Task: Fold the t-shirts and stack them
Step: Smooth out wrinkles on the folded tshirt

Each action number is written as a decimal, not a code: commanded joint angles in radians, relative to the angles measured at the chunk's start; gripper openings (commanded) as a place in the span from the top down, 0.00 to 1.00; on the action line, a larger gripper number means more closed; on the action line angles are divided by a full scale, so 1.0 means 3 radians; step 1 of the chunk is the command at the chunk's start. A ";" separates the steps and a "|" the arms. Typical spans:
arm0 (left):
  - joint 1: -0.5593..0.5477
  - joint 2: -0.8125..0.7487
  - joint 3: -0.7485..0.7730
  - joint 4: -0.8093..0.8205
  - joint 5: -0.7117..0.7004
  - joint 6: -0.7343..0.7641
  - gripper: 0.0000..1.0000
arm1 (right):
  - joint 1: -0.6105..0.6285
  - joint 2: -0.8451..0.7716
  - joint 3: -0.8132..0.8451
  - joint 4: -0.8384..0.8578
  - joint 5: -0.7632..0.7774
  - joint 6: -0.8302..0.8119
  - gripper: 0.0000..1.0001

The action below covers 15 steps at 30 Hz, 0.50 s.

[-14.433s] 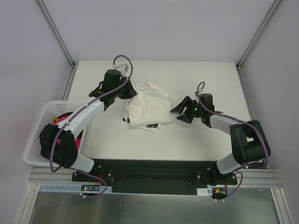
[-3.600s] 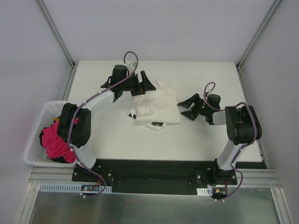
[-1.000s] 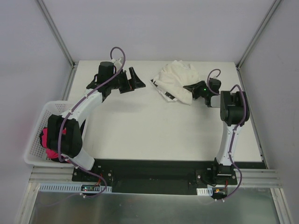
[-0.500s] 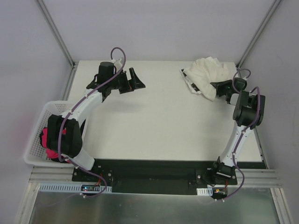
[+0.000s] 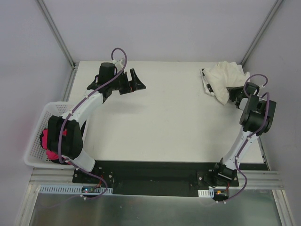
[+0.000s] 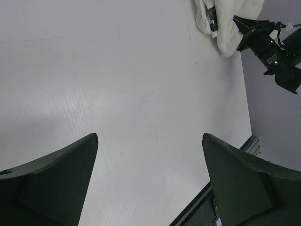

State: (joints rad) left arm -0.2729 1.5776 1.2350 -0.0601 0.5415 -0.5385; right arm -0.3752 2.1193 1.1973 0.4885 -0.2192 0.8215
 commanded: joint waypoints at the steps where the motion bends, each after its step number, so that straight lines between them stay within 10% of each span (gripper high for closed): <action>1: 0.0035 -0.0130 0.0025 -0.0004 -0.0010 0.0061 0.08 | -0.0063 -0.0136 -0.0039 -0.0023 0.0409 -0.0074 0.99; 6: 0.0015 -0.0161 0.0015 -0.0009 -0.0026 0.0067 0.08 | -0.0064 -0.0110 -0.0059 0.0095 0.0291 -0.0039 0.94; 15: -0.0036 -0.0288 -0.0001 -0.0009 -0.0107 0.0107 0.08 | -0.0099 -0.0309 -0.0222 0.0059 0.0143 -0.0222 0.44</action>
State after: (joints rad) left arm -0.2752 1.5600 1.2346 -0.0624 0.5358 -0.5308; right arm -0.3824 2.1071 1.1629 0.5217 -0.1955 0.8131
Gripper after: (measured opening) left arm 0.918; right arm 0.478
